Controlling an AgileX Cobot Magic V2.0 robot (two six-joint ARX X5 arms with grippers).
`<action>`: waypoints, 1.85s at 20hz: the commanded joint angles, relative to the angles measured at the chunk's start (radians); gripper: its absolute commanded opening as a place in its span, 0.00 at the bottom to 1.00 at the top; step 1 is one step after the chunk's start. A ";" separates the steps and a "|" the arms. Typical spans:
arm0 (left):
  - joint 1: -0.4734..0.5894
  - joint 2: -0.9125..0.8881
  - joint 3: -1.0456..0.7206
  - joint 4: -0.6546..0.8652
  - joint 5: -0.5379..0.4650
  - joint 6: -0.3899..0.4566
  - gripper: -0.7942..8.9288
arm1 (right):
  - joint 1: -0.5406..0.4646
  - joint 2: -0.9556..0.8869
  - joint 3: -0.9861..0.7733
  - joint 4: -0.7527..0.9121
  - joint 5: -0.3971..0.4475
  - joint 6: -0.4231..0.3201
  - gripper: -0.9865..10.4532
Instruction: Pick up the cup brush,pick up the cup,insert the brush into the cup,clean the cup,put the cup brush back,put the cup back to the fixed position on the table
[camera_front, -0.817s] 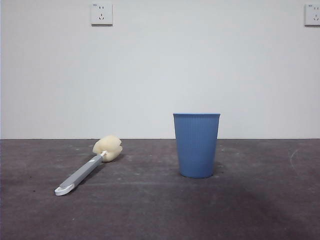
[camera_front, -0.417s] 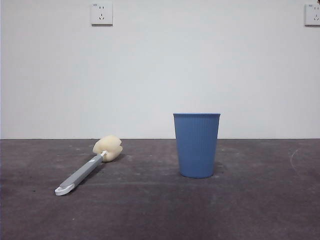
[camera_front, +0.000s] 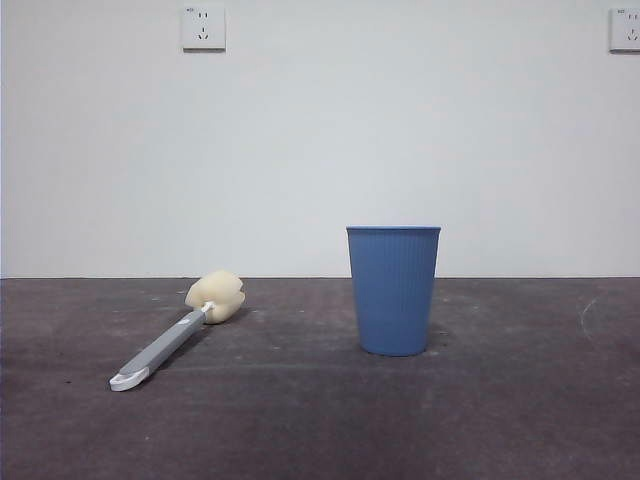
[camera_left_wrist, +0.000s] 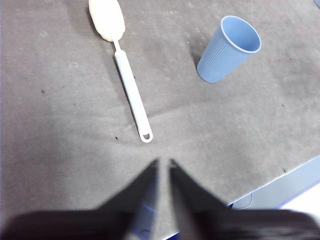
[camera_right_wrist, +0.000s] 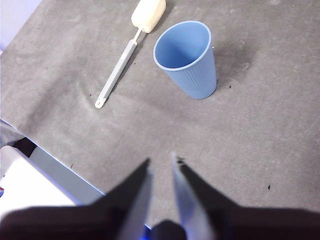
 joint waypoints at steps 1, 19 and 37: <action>0.002 0.001 0.007 0.002 0.004 0.010 0.71 | 0.002 -0.002 0.002 0.002 -0.002 0.009 0.54; -0.438 0.416 0.008 0.341 -0.329 -0.202 0.70 | 0.009 -0.002 0.002 0.002 -0.002 0.026 0.58; -0.558 1.011 0.008 0.671 -0.637 -0.319 0.69 | 0.009 -0.002 0.001 0.003 -0.002 0.035 0.58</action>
